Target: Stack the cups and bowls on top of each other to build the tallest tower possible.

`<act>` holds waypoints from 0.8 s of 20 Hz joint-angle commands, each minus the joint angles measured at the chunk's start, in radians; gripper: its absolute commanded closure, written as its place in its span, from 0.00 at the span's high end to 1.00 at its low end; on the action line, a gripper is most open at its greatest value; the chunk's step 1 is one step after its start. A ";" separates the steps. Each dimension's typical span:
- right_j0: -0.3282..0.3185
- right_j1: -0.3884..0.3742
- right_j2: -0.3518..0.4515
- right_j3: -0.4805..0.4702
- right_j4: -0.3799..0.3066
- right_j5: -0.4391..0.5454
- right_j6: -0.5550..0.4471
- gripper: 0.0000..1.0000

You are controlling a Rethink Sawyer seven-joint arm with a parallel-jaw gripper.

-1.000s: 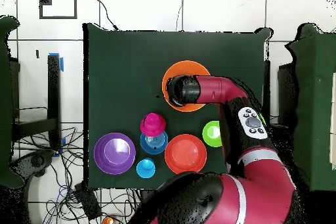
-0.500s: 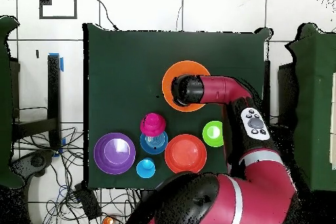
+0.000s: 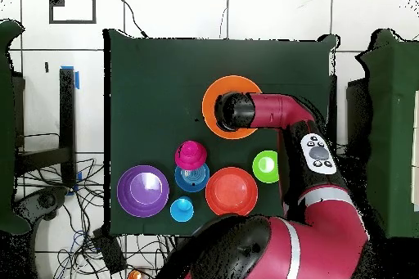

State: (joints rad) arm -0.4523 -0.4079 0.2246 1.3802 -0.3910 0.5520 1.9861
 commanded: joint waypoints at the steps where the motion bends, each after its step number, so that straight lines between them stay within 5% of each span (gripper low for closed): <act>1: 0.024 -0.006 0.012 -0.044 -0.030 0.093 -0.059 0.00; 8: 0.023 -0.003 0.019 -0.044 -0.024 0.086 -0.065 0.00; 16: -0.032 -0.005 0.118 -0.009 -0.004 0.041 -0.129 0.00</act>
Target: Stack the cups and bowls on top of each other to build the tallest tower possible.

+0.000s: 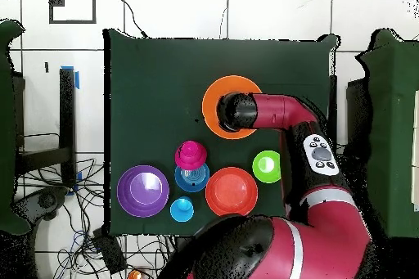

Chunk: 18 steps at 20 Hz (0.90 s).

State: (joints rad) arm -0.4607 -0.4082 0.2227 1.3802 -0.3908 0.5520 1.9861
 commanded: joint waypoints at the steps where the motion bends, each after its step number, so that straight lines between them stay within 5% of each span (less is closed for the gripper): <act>1: -0.024 -0.008 0.123 -0.004 -0.004 0.041 -0.128 0.00; 18: -0.021 -0.017 0.148 -0.006 -0.009 0.046 -0.104 0.00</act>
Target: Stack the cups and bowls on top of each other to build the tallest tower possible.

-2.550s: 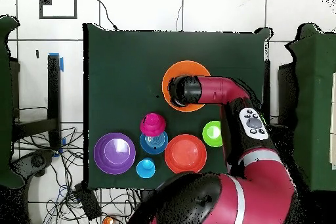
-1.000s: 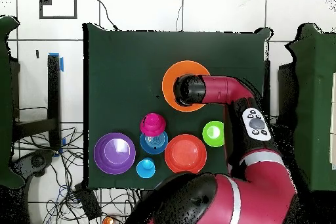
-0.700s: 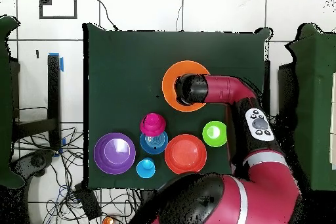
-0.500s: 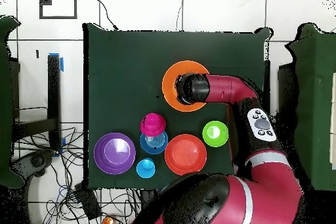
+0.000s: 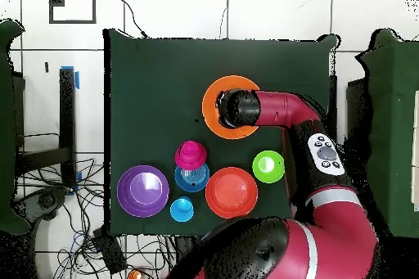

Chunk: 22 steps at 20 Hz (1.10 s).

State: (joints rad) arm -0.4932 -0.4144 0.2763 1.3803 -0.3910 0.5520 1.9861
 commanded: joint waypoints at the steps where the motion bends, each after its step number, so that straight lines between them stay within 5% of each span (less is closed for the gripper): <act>1: 0.013 -0.009 0.094 -0.003 -0.010 0.041 -0.098 0.00; 22: 0.019 0.007 0.087 -0.022 -0.008 0.045 -0.085 0.00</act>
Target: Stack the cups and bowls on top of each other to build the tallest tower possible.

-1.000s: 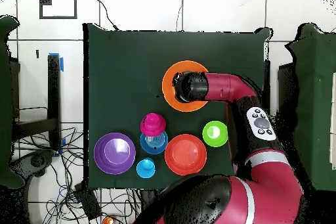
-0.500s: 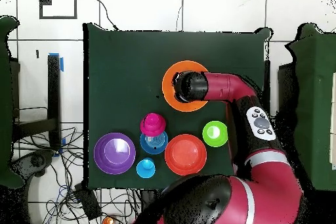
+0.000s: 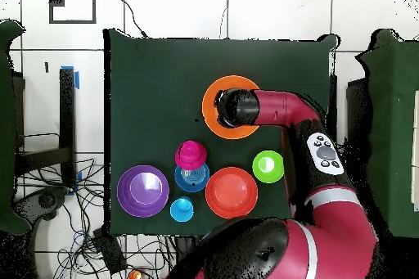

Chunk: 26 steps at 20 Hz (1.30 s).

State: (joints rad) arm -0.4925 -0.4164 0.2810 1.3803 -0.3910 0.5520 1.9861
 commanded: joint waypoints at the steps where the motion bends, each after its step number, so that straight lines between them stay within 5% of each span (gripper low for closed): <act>1: 0.018 0.010 0.081 -0.026 -0.008 0.048 -0.086 0.00; 26: 0.034 0.002 0.092 -0.003 0.027 0.049 -0.055 0.00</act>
State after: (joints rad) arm -0.4882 -0.4164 0.2846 1.3803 -0.3755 0.5520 1.9861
